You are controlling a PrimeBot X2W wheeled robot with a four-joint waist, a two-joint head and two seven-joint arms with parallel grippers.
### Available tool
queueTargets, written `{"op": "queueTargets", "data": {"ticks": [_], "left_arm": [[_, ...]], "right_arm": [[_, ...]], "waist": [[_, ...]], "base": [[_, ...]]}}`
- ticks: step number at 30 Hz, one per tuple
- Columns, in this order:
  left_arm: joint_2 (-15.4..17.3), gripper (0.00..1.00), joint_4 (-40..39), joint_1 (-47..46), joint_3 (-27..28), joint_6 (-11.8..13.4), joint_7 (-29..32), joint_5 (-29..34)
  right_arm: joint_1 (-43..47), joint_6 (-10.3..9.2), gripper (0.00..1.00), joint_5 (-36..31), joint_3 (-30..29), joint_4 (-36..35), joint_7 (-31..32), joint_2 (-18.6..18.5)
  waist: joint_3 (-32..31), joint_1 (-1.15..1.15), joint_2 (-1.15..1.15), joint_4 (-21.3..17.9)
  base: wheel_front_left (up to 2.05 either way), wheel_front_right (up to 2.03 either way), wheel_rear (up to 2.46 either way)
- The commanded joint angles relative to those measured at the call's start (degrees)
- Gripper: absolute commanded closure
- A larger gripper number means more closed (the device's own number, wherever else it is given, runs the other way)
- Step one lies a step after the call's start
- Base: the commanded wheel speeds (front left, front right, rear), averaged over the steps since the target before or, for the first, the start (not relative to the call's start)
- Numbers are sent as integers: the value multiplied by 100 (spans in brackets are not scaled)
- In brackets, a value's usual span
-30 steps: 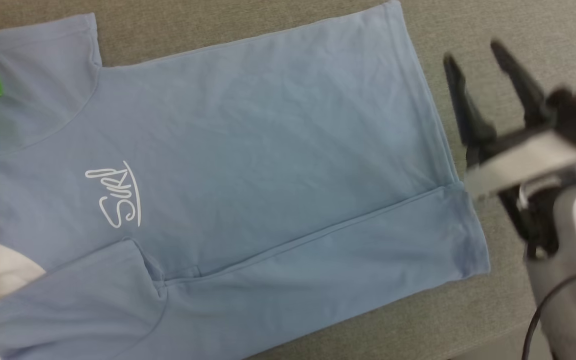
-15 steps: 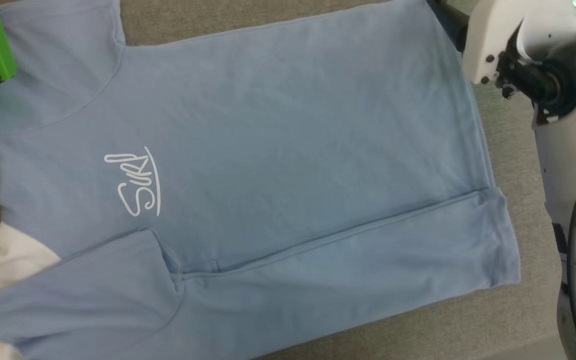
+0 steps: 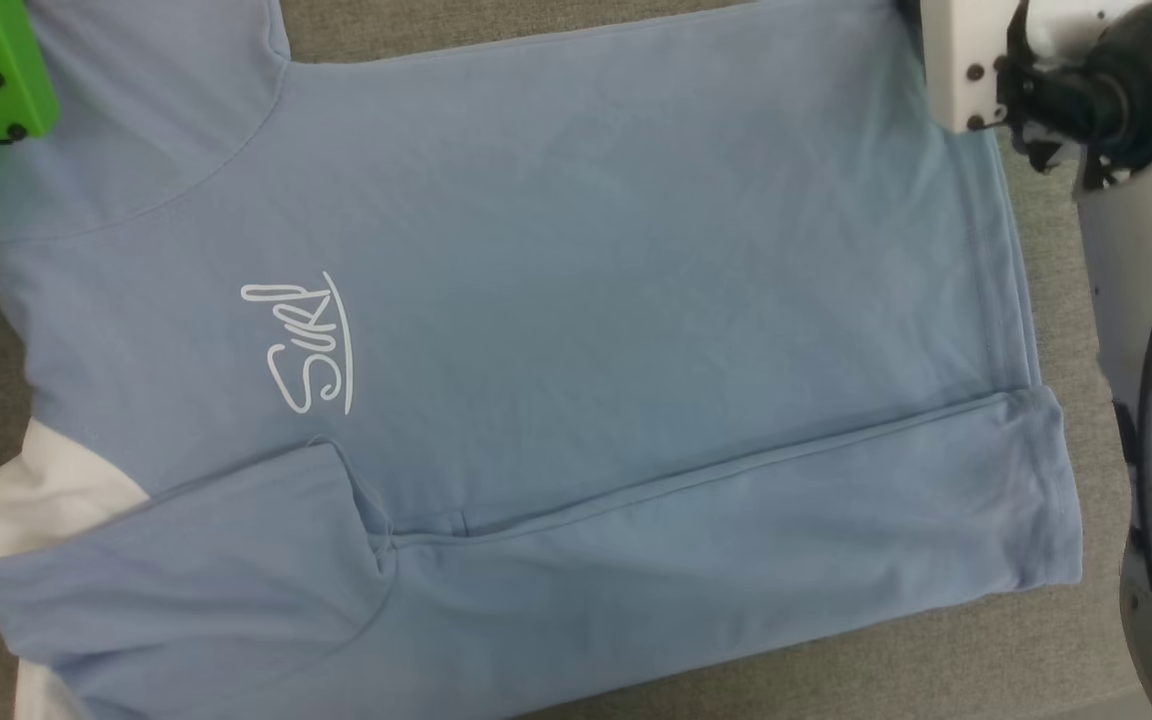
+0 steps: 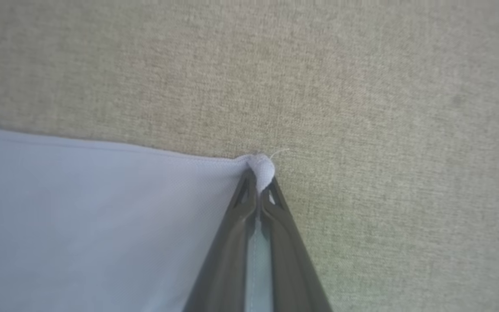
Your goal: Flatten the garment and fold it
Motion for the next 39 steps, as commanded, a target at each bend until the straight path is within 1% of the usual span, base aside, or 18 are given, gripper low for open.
{"op": "queueTargets", "data": {"ticks": [1, 4, 7, 9, 11, 15, 17, 20, 23, 30, 35, 39], "left_arm": [[-66, 100, 191, 303, -58, -84, -205, -4], [-164, 100, 208, 457, 42, -284, -929, 48], [-291, 100, 153, 707, 249, -643, -2019, 37], [-328, 100, 161, 964, 317, -848, -2535, 4], [-385, 100, 106, 1260, 411, -971, -2977, -82], [-424, 100, -148, 1948, 553, -1090, -3542, -300], [-387, 100, -312, 2311, 565, -1098, -3661, -379], [-296, 100, -549, 2843, 567, -1058, -3737, -490], [-280, 100, -844, 3453, 599, -1008, -3773, -758], [-163, 100, -1307, 4721, 553, -897, -3740, -1223], [-120, 100, -1558, 5434, 560, -814, -3729, -1544], [-102, 100, -1650, 5894, 419, -847, -3620, -1720]], "right_arm": [[349, -9, 100, 39, 70, -16, -189, -10], [629, -9, 100, 182, 208, -291, -844, -119], [971, -9, 100, 493, 373, -556, -1774, -227], [1217, -9, 100, 637, 515, -660, -2316, -338], [1463, -9, 100, 711, 597, -756, -2860, -437], [1978, -9, 100, 841, 686, -876, -3646, -593], [2241, -9, 100, 863, 711, -909, -3929, -694], [2628, -9, 100, 909, 688, -918, -4190, -832], [3084, -9, 100, 1011, 602, -861, -4277, -955], [3898, -9, 100, 1050, 415, -897, -4064, -1245], [4246, -9, 100, 1026, 360, -1029, -3696, -1381], [4449, -9, 100, 1005, 458, -1122, -3223, -1516]], "waist": [[-78, 0, 0, 19], [-270, 0, 0, 55], [-531, 0, 0, 96], [-759, 0, 0, 125], [-1008, 0, 0, 159], [-1488, 0, 0, 271], [-1723, 0, 0, 346], [-2052, 0, 0, 457], [-2354, 0, 0, 588], [-2697, 0, 0, 822], [-2765, 0, 0, 919], [-2762, 0, 0, 973]], "base": [[0, 0, 0], [0, 0, 0], [0, 0, 0], [0, 0, 0], [0, 0, 0], [0, 0, 0], [0, 0, 0], [0, 0, 0], [0, 0, 0], [0, 0, 0], [0, 0, 0], [0, 0, 0]]}}
